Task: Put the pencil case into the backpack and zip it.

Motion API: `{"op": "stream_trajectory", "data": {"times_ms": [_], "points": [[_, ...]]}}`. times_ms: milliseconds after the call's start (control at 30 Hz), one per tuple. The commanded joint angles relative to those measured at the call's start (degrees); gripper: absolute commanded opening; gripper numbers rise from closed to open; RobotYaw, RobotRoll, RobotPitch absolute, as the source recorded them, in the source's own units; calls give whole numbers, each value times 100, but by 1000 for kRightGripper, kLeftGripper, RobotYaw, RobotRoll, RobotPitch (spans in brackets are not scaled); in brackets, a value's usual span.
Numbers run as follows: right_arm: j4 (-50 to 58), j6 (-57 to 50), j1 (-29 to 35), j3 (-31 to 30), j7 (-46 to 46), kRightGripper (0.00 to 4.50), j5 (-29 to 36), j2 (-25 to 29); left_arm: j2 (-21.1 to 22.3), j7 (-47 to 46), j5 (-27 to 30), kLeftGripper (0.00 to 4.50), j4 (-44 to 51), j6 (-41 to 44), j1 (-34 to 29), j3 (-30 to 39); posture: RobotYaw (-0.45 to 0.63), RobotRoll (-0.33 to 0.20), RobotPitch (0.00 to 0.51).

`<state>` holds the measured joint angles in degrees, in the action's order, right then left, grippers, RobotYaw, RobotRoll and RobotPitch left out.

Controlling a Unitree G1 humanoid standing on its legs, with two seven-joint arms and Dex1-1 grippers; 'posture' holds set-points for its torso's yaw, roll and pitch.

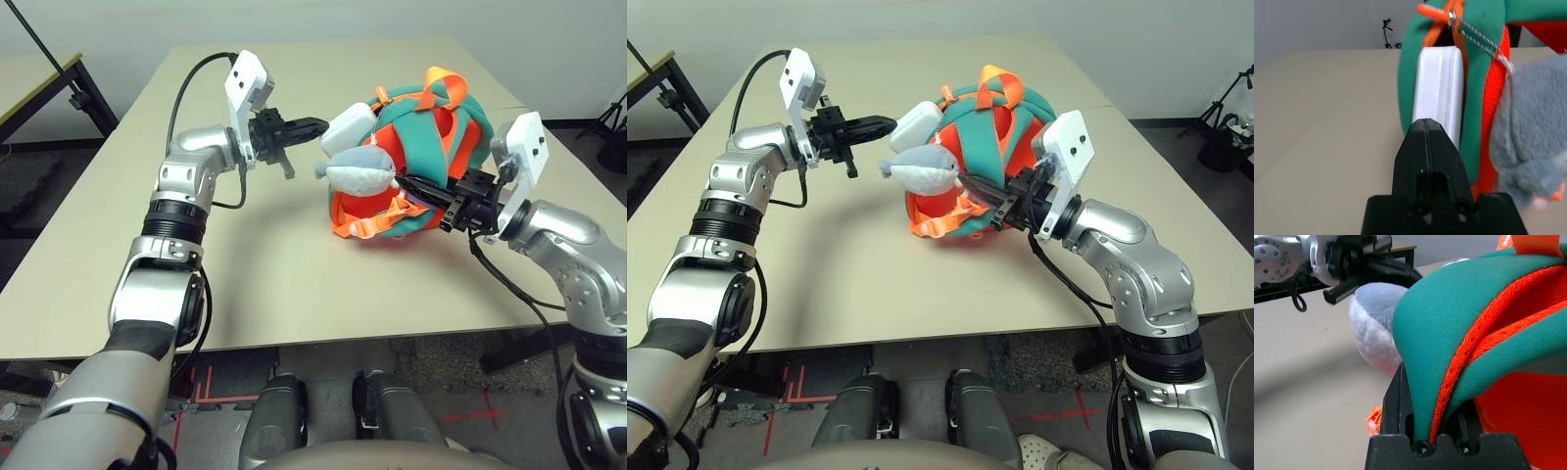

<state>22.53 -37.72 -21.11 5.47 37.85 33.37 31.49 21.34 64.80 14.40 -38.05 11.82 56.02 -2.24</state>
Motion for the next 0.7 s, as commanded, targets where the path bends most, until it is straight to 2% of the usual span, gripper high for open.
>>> {"op": "stream_trajectory", "data": {"times_ms": [33,300,533,700], "points": [[200,-20,8,95,-3,143,114,61,-40,97,-183,0,-37,21,-170,-221,60,0,52],[164,-14,-39,59,4,143,108,69,-434,-22,-206,0,-371,-118,-94,-232,57,0,50],[177,-9,-49,49,-10,143,102,70,-999,-409,-438,0,-1600,-881,418,-152,39,0,46],[289,-47,-4,68,-85,143,131,64,-1229,-781,-686,0,-2192,-1505,567,-149,17,0,45]]}}
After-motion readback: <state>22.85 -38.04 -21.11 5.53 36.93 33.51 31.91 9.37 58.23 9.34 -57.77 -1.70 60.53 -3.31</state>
